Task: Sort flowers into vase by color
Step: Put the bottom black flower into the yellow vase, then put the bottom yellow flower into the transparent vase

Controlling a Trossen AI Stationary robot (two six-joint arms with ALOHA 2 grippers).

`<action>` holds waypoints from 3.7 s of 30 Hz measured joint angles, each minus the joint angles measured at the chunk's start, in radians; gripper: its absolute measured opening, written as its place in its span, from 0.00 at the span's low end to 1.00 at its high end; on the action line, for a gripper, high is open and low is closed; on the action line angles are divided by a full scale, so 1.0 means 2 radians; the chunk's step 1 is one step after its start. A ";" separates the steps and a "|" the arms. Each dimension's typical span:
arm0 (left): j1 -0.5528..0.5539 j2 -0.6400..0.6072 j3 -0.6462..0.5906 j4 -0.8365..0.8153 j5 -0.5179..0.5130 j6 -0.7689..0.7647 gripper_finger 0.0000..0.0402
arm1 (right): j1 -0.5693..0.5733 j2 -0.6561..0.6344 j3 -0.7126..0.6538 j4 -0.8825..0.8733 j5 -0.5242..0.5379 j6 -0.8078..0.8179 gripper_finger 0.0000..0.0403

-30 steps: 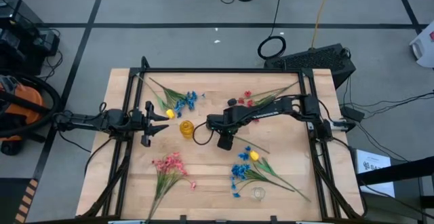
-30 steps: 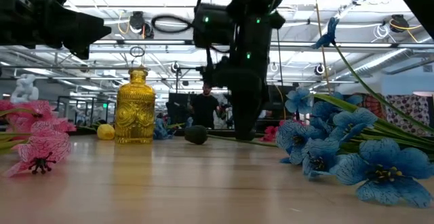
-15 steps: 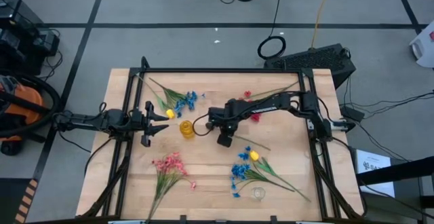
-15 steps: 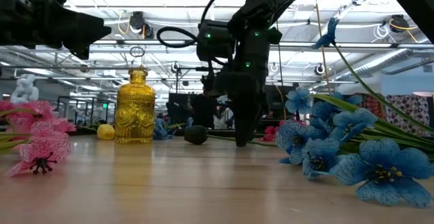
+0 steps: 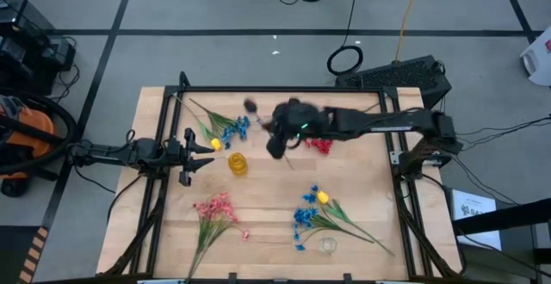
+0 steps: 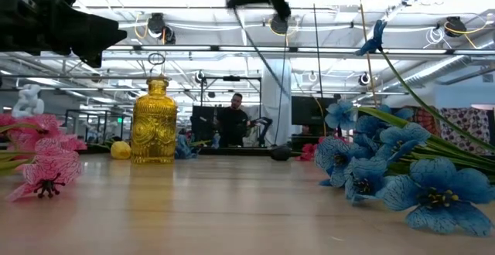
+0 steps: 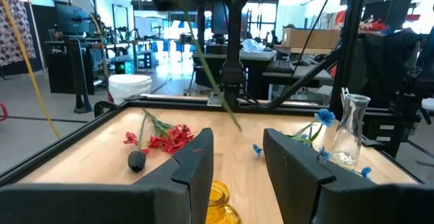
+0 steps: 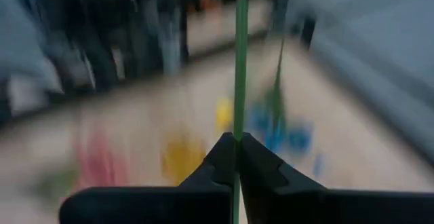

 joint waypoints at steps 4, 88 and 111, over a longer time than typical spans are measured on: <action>0.000 0.000 0.000 0.000 0.000 0.000 0.34 | -0.007 -0.008 0.000 0.143 -0.001 -0.029 0.00; 0.000 0.000 0.000 0.000 0.000 0.000 0.34 | 0.011 0.196 0.208 -0.176 -0.074 -0.014 0.36; 0.000 0.000 0.000 0.023 0.013 -0.094 0.34 | 0.106 -0.121 -0.158 -0.212 -0.030 0.244 0.25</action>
